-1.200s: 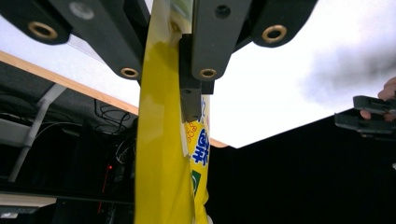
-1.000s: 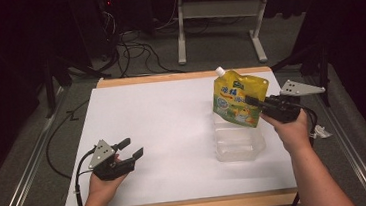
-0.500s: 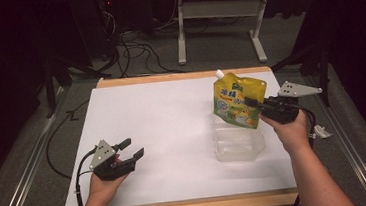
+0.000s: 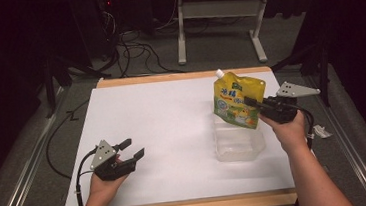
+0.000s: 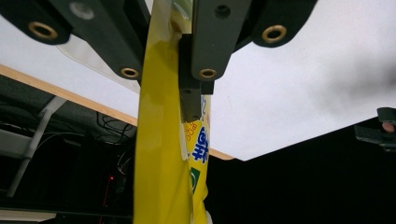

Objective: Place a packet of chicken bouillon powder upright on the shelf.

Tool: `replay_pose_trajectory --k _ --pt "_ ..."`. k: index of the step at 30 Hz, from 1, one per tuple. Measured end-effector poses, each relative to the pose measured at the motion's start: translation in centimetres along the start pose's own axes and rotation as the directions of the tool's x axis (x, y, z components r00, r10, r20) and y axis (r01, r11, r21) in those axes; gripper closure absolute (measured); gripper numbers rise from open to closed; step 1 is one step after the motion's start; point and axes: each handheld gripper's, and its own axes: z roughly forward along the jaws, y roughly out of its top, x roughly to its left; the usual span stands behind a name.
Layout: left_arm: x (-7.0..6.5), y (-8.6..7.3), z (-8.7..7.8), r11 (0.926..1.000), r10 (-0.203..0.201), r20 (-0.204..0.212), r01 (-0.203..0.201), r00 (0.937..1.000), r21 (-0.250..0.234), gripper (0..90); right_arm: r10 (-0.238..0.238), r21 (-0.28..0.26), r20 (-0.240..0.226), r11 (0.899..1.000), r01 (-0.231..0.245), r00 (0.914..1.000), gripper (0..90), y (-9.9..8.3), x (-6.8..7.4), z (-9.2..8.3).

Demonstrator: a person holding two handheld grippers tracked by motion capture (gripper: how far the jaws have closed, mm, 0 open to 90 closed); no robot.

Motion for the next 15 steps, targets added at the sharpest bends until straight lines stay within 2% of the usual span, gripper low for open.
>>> replay_pose_trajectory --k 15 --pt "-0.04 0.03 -0.06 1.0000 0.001 0.001 -0.001 1.0000 0.000 38.7 -0.031 0.009 0.038 0.999 0.031 0.9988 88.7 0.20 -0.27 0.45"
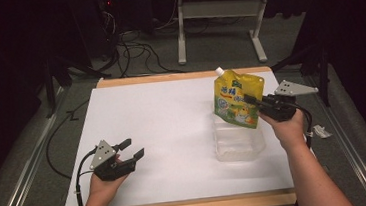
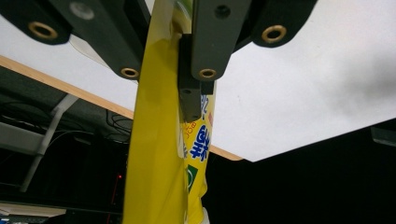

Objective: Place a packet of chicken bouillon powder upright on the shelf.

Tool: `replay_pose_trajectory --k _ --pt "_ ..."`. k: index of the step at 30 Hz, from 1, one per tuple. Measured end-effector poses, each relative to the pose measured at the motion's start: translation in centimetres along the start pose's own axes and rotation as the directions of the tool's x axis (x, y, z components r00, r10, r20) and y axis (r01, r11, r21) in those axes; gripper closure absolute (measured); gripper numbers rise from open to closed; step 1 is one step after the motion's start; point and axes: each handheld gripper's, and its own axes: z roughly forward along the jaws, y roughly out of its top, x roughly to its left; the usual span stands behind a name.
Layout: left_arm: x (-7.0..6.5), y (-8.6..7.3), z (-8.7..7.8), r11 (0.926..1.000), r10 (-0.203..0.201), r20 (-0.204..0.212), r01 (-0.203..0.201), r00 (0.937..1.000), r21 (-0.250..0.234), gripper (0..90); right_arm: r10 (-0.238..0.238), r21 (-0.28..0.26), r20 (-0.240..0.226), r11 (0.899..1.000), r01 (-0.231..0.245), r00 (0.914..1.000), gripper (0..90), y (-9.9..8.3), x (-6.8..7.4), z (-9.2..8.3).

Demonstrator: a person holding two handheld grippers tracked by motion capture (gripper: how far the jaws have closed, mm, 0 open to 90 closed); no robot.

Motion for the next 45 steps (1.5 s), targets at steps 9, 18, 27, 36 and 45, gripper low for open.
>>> replay_pose_trajectory --k 9,18,27,36,45 --pt "0.0 0.0 0.0 1.0000 0.001 0.000 -0.001 1.0000 -0.001 38.7 -0.008 0.021 -0.004 1.000 0.008 1.0000 88.7 -0.9 0.2 0.9" --pt "0.0 0.0 0.0 1.0000 0.000 -0.001 0.000 1.0000 -0.002 38.8 0.023 0.012 0.014 1.000 -0.023 0.9996 88.5 -1.4 0.3 1.0" --pt "0.0 0.0 -0.1 1.0000 0.000 0.001 0.000 1.0000 -0.002 38.8 0.065 0.009 0.023 0.998 -0.065 0.9976 87.8 -2.7 0.2 1.1" --pt "0.0 0.0 0.0 1.0000 0.001 0.002 0.000 1.0000 -0.003 38.8 0.088 0.030 0.049 0.995 -0.090 0.9949 84.0 -3.2 0.1 0.9" --pt "-0.1 -0.1 0.1 1.0000 0.003 0.005 -0.003 1.0000 0.004 38.8 0.069 0.054 0.060 0.996 -0.072 0.9958 82.9 -3.7 0.7 0.4"
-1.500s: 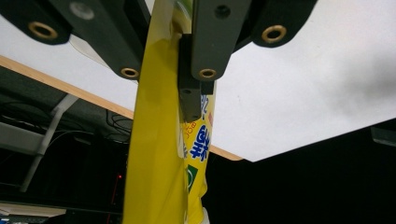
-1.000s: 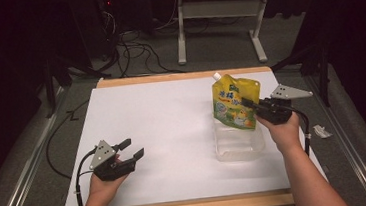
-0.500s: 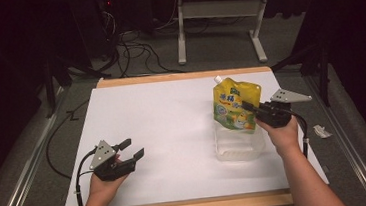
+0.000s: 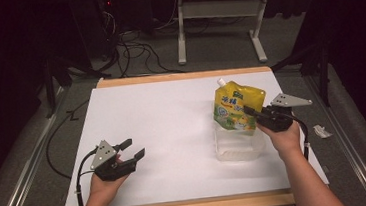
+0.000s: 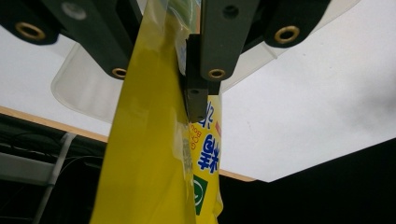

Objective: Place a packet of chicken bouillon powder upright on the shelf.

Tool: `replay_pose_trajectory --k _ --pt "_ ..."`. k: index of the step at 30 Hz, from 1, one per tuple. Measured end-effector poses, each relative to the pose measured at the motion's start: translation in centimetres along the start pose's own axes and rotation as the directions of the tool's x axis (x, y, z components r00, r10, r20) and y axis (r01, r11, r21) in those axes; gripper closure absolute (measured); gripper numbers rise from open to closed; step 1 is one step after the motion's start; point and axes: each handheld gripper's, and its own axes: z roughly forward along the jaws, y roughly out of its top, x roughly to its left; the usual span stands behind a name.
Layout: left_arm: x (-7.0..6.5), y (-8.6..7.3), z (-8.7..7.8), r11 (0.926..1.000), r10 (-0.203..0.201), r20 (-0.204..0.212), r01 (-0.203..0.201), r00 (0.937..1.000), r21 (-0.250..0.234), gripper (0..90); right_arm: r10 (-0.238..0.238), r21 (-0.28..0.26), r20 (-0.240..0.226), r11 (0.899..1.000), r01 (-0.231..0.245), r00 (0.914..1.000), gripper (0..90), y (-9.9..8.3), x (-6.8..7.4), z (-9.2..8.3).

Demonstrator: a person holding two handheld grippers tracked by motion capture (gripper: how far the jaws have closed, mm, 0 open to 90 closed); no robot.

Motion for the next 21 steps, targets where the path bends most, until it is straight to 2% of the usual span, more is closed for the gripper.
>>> replay_pose_trajectory --k 15,18,19,20,21 --pt "-0.04 -0.01 0.01 1.0000 -0.001 0.002 0.001 1.0000 0.000 38.8 0.005 0.015 0.029 1.000 -0.006 0.9996 76.1 -0.34 -0.05 -0.02" --pt "-0.07 -0.03 0.03 1.0000 -0.001 0.002 0.001 1.0000 0.002 38.8 0.012 0.018 0.037 1.000 -0.012 0.9993 71.7 -0.34 -0.07 -0.07" --pt "-0.08 -0.02 0.02 1.0000 -0.001 0.002 0.001 1.0000 0.001 38.8 0.016 0.017 0.046 1.000 -0.017 0.9988 66.8 -0.29 -0.09 -0.12" --pt "-0.08 -0.02 0.02 1.0000 -0.001 0.002 0.001 1.0000 0.001 38.8 0.016 0.017 0.046 1.000 -0.017 0.9988 66.8 -0.29 -0.09 -0.12" --pt "-0.07 -0.02 0.02 1.0000 -0.001 0.002 0.001 1.0000 0.001 38.8 0.017 0.011 0.049 1.000 -0.017 0.9986 61.5 -0.21 -0.12 -0.16"
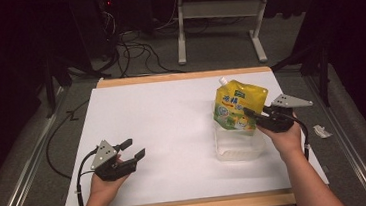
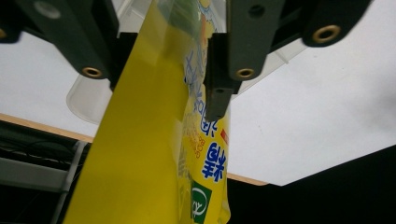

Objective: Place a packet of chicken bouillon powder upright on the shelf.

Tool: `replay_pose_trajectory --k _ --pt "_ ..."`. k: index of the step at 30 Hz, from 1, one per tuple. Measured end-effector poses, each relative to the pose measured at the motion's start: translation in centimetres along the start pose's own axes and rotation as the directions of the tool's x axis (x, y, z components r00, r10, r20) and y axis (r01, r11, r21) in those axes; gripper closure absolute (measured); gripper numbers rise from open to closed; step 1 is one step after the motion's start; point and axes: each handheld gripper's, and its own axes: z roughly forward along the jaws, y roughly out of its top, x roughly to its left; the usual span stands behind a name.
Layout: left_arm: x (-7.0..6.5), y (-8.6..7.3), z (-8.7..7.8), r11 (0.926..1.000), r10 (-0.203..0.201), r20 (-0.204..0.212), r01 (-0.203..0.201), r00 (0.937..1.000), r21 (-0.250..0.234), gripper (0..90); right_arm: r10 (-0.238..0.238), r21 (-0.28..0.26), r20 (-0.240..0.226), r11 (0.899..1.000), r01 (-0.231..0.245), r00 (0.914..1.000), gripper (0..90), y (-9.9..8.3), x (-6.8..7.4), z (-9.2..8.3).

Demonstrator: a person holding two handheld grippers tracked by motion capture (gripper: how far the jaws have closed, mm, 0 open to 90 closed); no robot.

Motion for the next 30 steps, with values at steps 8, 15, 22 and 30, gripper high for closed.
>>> replay_pose_trajectory --k 8,15,22,30 --pt "0.0 0.0 0.0 1.0000 0.000 0.000 0.000 1.0000 0.000 38.8 0.014 -0.009 0.028 1.000 -0.014 0.9995 39.8 0.4 0.0 -0.4" --pt "-0.1 0.0 0.0 1.0000 0.003 0.003 -0.003 1.0000 0.000 38.8 0.020 -0.018 0.073 1.000 -0.018 0.9972 26.7 0.8 0.2 -1.4" --pt "-0.5 -0.1 0.1 1.0000 0.004 0.012 -0.005 0.9999 0.003 38.7 0.012 -0.038 0.073 0.999 -0.010 0.9972 23.3 1.0 0.8 -2.8" --pt "-1.1 -0.3 0.3 0.9999 0.009 0.016 -0.009 0.9998 0.011 38.3 -0.002 -0.059 0.070 0.998 0.006 0.9975 22.7 0.7 2.3 -4.9"
